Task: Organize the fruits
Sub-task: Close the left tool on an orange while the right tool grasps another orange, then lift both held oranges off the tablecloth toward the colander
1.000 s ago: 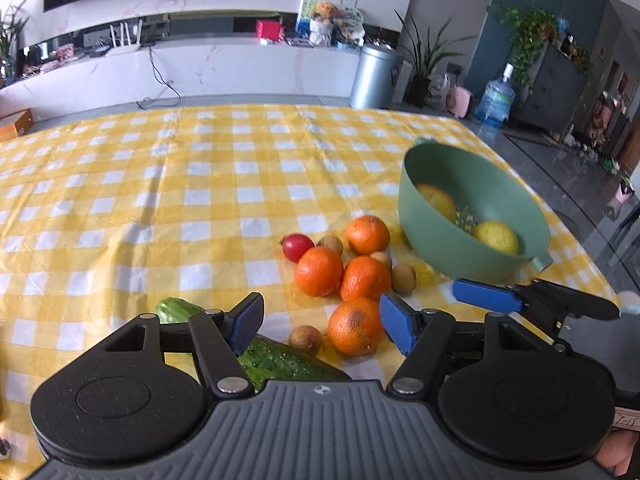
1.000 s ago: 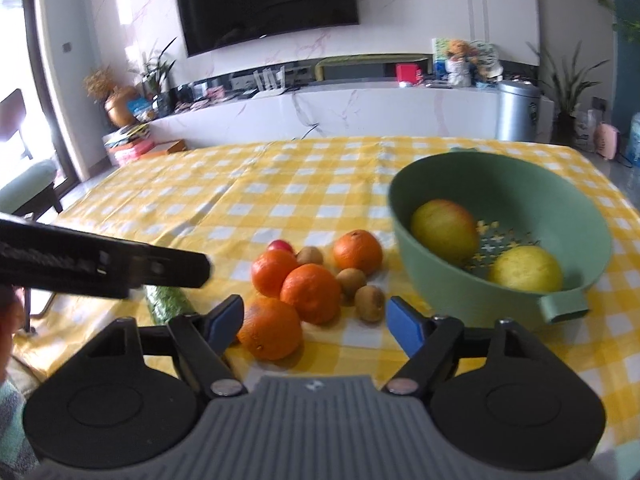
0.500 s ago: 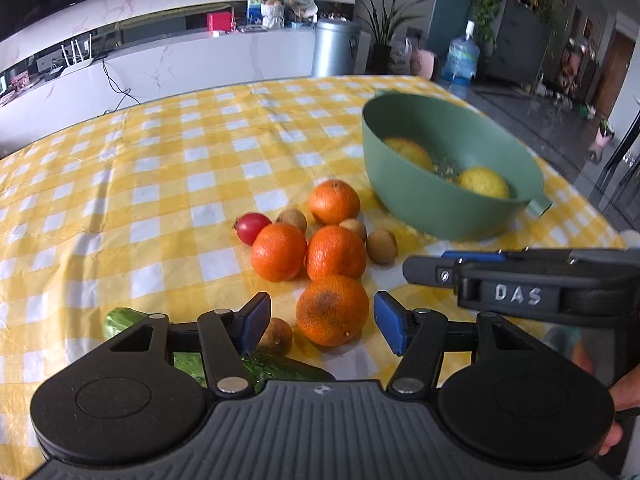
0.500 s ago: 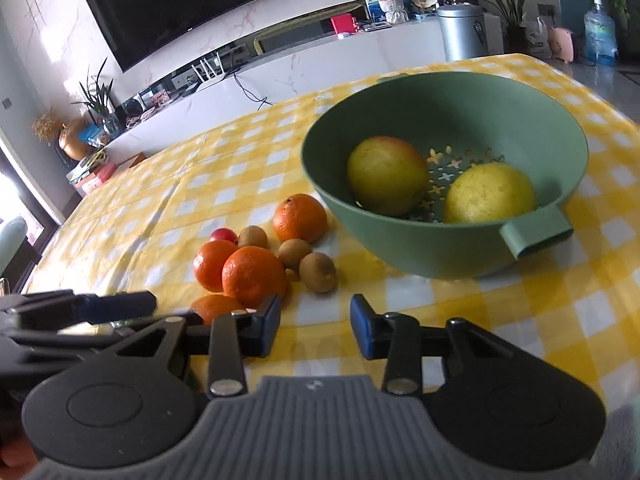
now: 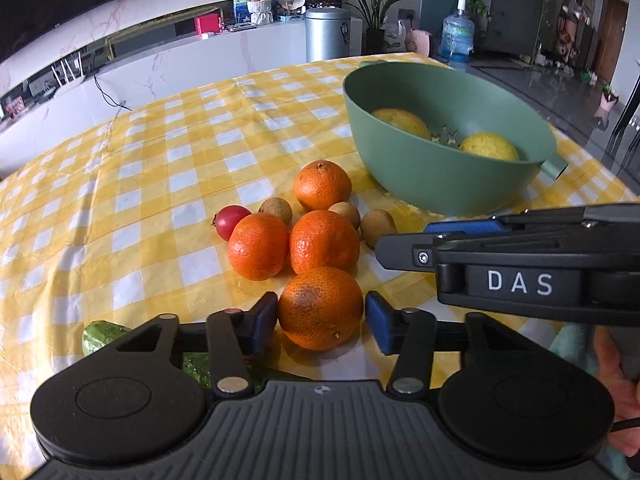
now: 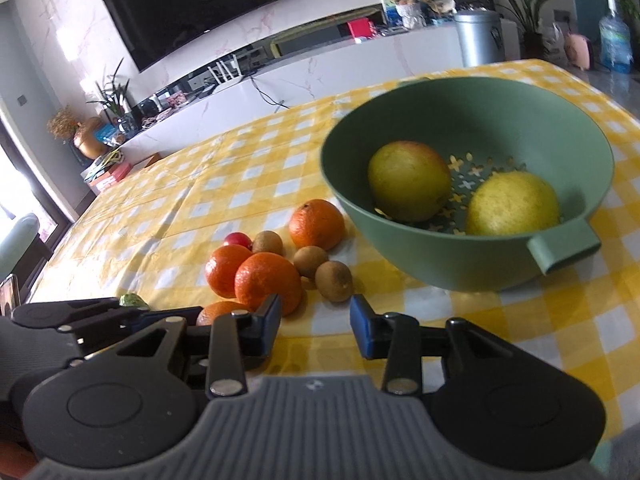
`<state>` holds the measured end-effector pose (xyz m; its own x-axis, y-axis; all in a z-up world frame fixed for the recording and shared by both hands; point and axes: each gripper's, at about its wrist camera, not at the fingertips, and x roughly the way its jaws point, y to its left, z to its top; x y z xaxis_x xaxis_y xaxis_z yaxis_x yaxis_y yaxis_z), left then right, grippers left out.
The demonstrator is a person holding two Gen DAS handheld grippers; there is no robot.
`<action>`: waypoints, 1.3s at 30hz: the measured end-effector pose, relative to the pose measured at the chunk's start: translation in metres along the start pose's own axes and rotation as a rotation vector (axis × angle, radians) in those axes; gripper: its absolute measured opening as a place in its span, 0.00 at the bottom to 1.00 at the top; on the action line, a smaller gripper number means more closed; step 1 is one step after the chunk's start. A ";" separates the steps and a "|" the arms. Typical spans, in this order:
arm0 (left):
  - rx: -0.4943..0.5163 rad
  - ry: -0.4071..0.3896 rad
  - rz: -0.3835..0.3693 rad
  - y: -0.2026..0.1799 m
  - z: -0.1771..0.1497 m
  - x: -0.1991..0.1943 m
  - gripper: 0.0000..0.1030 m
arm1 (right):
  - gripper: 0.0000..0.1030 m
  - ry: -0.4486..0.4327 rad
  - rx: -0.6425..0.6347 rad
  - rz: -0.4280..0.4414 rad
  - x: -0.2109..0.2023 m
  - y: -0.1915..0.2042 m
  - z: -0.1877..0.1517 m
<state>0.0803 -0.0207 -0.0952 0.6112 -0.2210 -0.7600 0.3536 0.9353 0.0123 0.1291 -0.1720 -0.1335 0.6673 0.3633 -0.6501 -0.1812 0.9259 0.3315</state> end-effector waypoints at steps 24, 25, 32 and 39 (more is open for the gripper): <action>-0.350 -0.094 0.084 0.066 0.005 -0.027 0.50 | 0.42 -0.060 -0.189 0.012 0.013 0.036 0.000; -0.364 -0.096 0.080 0.068 0.004 -0.027 0.50 | 0.46 -0.059 -0.202 0.006 0.016 0.038 0.000; -0.378 -0.106 0.078 0.071 0.005 -0.026 0.50 | 0.55 -0.054 -0.347 -0.056 0.029 0.062 -0.008; -0.384 -0.103 0.066 0.071 0.003 -0.024 0.50 | 0.48 -0.028 -0.337 -0.091 0.038 0.060 -0.007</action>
<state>0.0928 0.0506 -0.0737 0.6982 -0.1657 -0.6965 0.0328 0.9792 -0.2000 0.1386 -0.1019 -0.1431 0.7106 0.2791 -0.6459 -0.3454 0.9381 0.0254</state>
